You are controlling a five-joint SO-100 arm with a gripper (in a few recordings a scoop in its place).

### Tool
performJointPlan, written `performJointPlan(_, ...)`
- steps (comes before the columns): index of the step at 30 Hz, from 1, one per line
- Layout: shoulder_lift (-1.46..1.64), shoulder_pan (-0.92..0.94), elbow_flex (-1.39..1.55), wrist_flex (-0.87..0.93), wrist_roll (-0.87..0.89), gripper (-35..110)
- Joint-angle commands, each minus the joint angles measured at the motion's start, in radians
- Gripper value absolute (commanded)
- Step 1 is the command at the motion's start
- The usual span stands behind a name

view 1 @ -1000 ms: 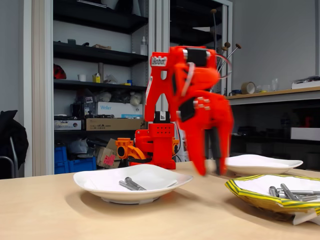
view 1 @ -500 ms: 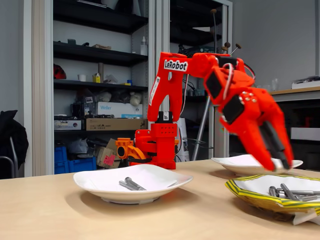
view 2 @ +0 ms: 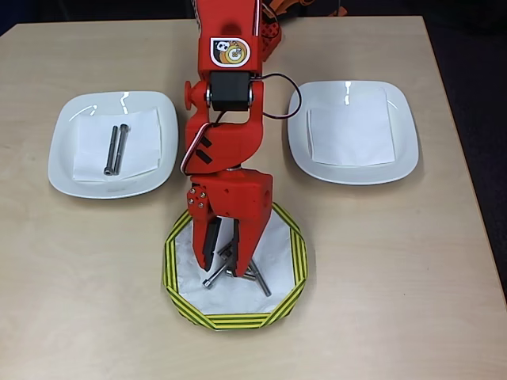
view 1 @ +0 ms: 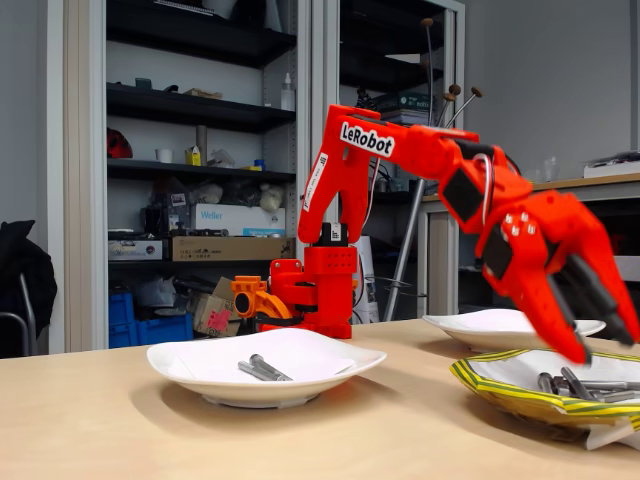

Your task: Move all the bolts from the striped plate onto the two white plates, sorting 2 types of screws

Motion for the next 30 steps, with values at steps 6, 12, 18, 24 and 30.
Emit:
performJointPlan(6,-0.002,0.006,0.049,-0.058,0.014,16)
performJointPlan(12,-0.052,0.015,0.048,-0.101,0.005,15)
performJointPlan(18,-0.094,0.003,0.040,-0.140,0.003,11)
performJointPlan(24,-0.126,0.002,0.031,-0.169,0.009,0)
performJointPlan(30,-0.107,0.005,-0.005,-0.095,-0.021,0)
